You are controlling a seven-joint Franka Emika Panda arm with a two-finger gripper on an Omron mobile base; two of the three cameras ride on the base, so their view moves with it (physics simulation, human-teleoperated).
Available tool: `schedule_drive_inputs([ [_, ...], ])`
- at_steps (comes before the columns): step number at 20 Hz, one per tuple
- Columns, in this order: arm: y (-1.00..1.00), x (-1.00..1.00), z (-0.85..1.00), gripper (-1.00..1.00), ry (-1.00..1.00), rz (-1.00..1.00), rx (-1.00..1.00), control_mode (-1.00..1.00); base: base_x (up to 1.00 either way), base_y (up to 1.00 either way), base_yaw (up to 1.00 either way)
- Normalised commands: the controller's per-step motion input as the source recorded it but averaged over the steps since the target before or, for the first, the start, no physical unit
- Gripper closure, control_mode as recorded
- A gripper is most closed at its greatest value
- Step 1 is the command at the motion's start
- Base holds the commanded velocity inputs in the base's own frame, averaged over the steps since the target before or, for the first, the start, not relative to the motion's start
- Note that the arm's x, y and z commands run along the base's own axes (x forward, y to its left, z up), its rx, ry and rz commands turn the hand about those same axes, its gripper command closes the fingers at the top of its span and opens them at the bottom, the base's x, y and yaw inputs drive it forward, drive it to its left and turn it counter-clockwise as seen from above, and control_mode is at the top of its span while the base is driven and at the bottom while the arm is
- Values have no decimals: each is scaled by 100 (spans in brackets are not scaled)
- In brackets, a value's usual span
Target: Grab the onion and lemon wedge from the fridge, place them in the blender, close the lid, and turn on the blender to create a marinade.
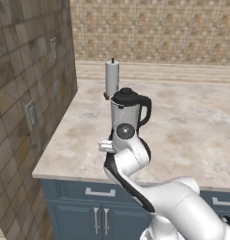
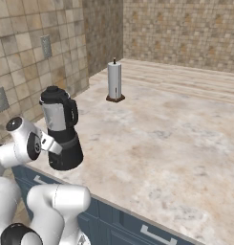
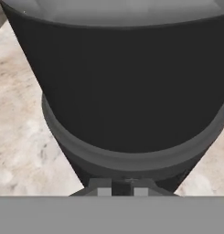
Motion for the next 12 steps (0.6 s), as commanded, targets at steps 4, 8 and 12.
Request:
schedule_drive_inputs([
  [4, -27, 24, 0, 100, -13, 0, 0, -100, 0, 0, 0],
  [8, -18, 31, 0, 100, -10, 0, 0, -100, 0, 0, 0],
  [12, -14, 48, 0, 100, -2, 0, 0, -100, 0, 0, 0],
])
